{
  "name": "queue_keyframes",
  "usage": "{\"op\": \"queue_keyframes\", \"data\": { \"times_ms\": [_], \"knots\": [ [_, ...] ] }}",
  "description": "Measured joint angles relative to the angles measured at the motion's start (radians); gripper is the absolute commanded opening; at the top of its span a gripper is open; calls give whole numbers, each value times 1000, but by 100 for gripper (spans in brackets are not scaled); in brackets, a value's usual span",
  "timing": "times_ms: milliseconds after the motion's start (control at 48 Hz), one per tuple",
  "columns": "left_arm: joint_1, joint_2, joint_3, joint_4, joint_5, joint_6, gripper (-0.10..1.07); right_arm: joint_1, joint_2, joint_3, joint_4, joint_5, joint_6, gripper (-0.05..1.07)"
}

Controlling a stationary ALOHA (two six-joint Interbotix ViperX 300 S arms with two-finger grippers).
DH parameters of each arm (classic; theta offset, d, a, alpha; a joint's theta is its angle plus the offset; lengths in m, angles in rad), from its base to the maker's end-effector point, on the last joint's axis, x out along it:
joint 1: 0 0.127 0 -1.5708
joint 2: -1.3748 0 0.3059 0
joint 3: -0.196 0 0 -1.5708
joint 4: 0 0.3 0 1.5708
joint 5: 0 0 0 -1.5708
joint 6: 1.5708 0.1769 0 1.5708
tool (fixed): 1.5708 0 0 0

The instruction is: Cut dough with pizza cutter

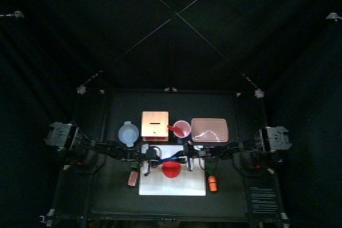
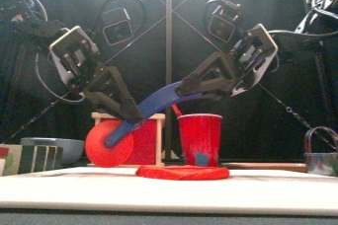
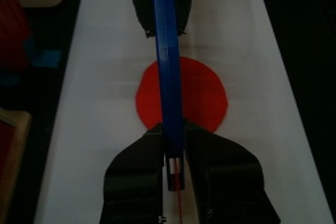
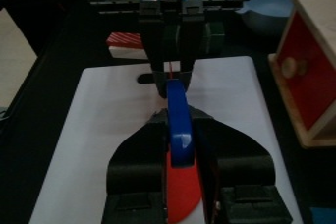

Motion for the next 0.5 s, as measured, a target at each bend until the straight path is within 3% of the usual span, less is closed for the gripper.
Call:
{"op": "queue_keyframes", "data": {
  "times_ms": [146, 500],
  "knots": [
    [-2, 0, 0, 12, 28, -2, 46, 12, 44, -20, 8, 46, 0, 36],
    [2, 26, -54, 49, 72, -3, 46, 21, 41, 6, 18, 69, -3, 36]
  ]
}}
